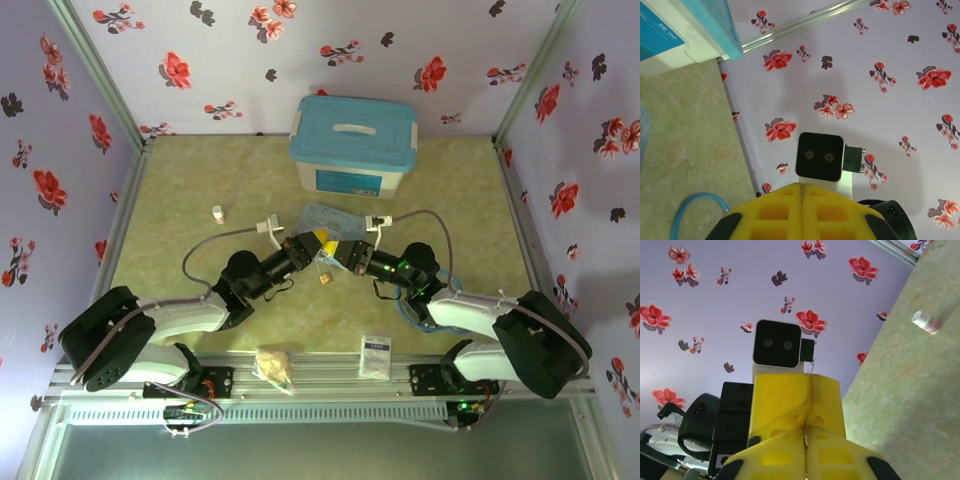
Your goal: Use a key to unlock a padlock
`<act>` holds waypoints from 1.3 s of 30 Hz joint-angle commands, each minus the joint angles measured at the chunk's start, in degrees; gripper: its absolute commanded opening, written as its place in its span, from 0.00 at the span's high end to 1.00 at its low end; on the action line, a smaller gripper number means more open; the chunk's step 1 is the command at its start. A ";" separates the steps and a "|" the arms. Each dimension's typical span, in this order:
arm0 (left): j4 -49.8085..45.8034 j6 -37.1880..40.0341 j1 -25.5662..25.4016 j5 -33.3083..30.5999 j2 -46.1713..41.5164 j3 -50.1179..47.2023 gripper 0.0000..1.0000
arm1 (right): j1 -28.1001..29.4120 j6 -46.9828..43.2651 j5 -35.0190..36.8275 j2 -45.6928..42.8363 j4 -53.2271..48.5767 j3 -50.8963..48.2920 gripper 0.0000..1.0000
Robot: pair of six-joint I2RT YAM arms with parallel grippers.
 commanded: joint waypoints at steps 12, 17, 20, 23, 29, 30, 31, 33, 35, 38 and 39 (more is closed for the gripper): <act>2.56 -0.15 -0.42 -1.68 0.18 -1.28 1.00 | 0.42 1.72 0.24 0.15 5.97 -1.30 0.82; 2.67 -0.62 -0.41 -2.19 0.28 -1.42 1.00 | 0.48 1.73 0.40 0.03 5.78 -1.69 0.88; 2.67 -0.71 -0.44 -2.06 0.44 -1.35 1.00 | 0.50 1.67 0.12 0.21 5.72 -1.58 0.90; 2.88 -0.93 -0.46 -2.04 0.79 -1.33 1.00 | 0.76 1.74 0.06 0.47 5.86 -1.53 0.89; 3.22 -0.81 -0.59 -2.20 1.14 -1.37 1.00 | 1.47 2.34 -0.80 1.41 6.66 -1.23 0.81; 3.22 -1.01 -0.59 -2.23 1.22 -1.38 1.00 | 1.48 2.32 -0.57 1.51 6.88 -1.34 0.86; 3.43 -1.18 -0.57 -2.29 1.36 -1.33 1.00 | 1.49 2.26 -0.44 1.67 7.17 -1.44 0.91; 3.80 -1.48 -0.58 -2.22 1.64 -1.41 1.00 | 1.55 2.19 0.30 1.52 7.64 -1.84 0.93; 4.46 -1.77 -0.58 -2.29 1.92 -1.51 1.00 | 1.47 2.17 0.43 1.28 7.39 -1.88 0.97; 4.51 -1.81 -0.59 -2.13 2.24 -1.49 1.00 | 1.47 1.66 0.78 0.78 6.56 -1.88 1.00; 4.66 -1.45 -0.51 -2.33 2.05 -1.75 0.95 | 1.47 1.35 0.84 0.51 5.88 -1.97 1.00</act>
